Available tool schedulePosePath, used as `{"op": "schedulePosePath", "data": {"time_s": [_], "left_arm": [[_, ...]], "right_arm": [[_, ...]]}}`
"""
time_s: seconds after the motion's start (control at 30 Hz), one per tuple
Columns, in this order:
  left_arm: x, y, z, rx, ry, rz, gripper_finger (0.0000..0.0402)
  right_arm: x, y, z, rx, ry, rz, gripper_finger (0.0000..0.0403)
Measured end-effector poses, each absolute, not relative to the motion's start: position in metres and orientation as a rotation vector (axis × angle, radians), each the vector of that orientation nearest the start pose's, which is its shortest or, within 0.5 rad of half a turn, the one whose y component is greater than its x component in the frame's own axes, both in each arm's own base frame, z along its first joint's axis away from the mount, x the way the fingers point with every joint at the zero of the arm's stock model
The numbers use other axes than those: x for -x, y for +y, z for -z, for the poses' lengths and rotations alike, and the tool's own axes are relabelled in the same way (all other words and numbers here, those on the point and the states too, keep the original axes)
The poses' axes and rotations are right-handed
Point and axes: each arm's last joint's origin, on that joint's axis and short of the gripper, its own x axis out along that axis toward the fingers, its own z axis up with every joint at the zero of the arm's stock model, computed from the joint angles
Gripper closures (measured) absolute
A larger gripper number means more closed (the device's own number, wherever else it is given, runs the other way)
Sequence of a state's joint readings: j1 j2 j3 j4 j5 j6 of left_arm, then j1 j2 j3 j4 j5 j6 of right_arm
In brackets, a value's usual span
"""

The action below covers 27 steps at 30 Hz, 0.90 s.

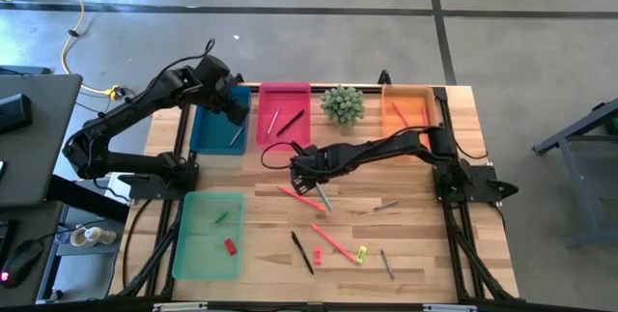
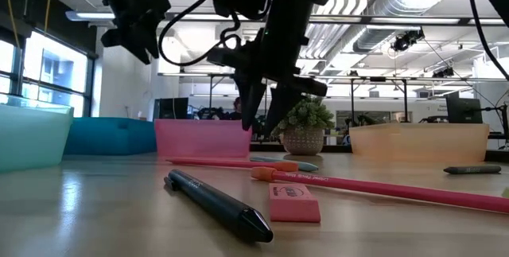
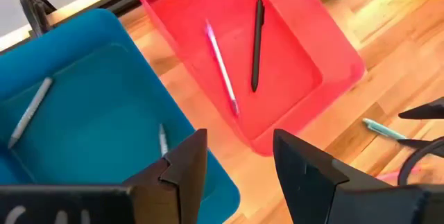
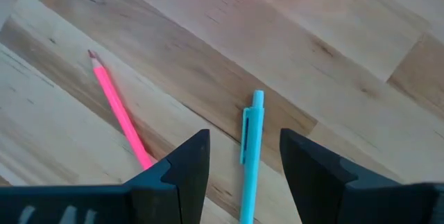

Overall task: Sort crayons/erasers/pens/pencils in bins
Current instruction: Put the gray pen into the pink bin

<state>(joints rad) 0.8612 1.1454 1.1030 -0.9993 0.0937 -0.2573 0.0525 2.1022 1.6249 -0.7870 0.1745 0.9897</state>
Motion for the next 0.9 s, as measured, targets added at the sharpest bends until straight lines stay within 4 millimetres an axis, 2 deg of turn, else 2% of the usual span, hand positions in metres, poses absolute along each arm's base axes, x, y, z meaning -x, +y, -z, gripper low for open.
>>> {"op": "schedulePosePath", "data": {"time_s": [0.37,0.6,0.9], "left_arm": [[-0.137,0.156,-0.310,0.699,0.868,-0.821,0.0254],[-0.137,0.156,-0.310,0.696,0.868,-0.820,0.0255],[-0.137,0.156,-0.310,0.683,0.874,-0.813,0.0256]], "right_arm": [[-0.433,0.020,-0.143,-0.742,1.211,0.688,0.0244],[-0.433,0.019,-0.135,-0.732,1.236,0.708,0.0299],[-0.426,0.003,-0.133,-0.695,1.290,0.773,0.0365]]}}
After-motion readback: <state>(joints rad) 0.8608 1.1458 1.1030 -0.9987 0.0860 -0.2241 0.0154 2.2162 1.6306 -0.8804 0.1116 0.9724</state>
